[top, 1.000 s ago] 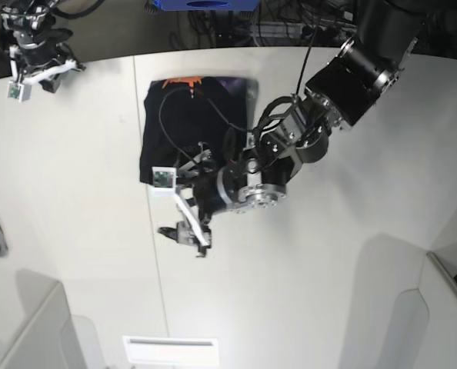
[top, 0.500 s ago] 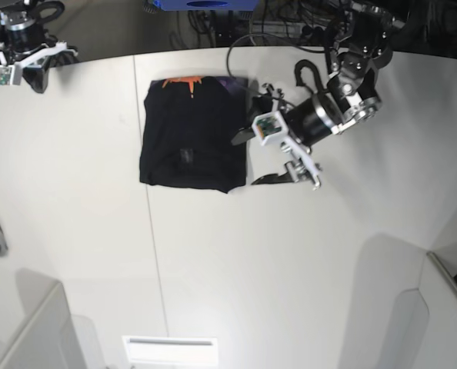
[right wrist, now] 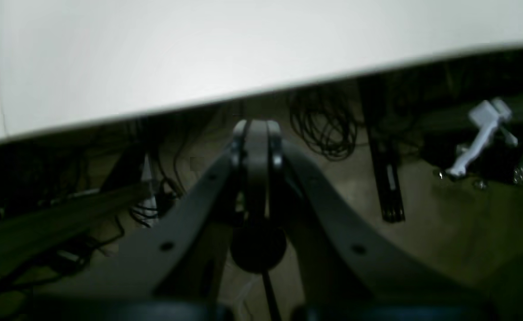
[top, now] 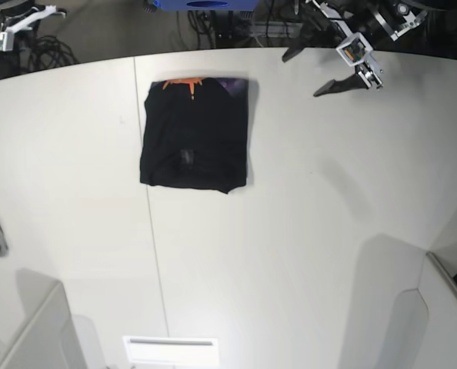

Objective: Fold the T-shirt properly

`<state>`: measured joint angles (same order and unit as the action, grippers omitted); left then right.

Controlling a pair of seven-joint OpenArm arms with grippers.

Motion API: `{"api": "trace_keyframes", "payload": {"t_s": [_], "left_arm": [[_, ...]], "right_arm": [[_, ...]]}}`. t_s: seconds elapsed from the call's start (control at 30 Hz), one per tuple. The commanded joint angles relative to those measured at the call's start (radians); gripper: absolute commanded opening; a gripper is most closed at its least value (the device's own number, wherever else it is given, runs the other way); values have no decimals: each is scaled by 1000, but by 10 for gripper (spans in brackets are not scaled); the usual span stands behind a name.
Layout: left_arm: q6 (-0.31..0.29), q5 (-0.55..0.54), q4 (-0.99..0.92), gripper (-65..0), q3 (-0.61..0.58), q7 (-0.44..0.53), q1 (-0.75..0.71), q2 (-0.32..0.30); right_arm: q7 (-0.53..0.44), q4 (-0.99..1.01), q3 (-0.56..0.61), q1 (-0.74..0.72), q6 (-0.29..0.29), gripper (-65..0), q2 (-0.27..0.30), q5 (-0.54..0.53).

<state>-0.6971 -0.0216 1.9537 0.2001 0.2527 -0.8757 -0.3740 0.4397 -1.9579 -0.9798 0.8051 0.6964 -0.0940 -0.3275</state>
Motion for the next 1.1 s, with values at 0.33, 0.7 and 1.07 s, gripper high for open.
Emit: {"api": "trace_keyframes", "payload": {"t_s": [0.33,0.7,1.07], "left_arm": [[-1,-18,-184,-188,-1,132,-247,0],[-1,-27,-650,-188,-144,133,-93,71],[-1,-18,-1008,-188,-156,127,88,208]], "right_arm": [[166,125,227,49,2,-650,7,347],[-60,730,341,-145,2,-650,35,545],[-216,1247,646,-273,2,-650,227,549]]}}
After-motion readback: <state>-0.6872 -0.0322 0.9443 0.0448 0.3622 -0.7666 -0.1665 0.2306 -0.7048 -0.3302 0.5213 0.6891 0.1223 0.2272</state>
